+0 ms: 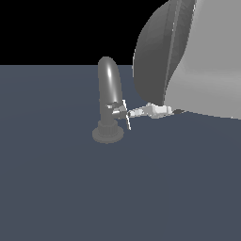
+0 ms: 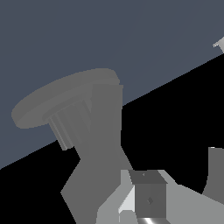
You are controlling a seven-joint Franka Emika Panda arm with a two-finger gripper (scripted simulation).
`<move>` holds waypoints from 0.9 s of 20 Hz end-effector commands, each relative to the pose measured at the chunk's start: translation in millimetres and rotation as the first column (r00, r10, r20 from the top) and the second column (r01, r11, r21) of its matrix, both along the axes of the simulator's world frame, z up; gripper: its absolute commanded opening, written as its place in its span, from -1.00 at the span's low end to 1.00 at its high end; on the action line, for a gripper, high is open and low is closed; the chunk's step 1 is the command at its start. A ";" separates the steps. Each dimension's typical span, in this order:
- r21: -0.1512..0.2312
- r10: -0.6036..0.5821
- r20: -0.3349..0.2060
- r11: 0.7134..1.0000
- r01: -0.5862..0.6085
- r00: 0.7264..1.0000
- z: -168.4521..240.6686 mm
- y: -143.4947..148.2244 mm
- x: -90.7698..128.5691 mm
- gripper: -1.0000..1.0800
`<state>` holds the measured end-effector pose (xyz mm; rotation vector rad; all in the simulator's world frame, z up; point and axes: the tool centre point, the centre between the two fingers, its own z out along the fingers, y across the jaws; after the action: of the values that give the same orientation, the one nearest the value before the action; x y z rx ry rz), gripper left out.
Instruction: Turn on the faucet by rotating a designated handle.
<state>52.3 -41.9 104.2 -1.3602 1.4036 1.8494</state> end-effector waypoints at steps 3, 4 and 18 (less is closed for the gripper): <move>-0.028 -0.039 -0.058 0.999 0.038 0.998 -55.6 7.6 -5.5 -1.00; -0.028 -0.040 -0.059 0.999 0.038 0.997 -56.7 7.7 -5.3 -1.00; -0.029 -0.041 -0.065 0.999 0.040 0.997 -64.9 8.4 -3.8 -1.00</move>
<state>53.8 -42.3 103.6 -1.3750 1.3747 1.8622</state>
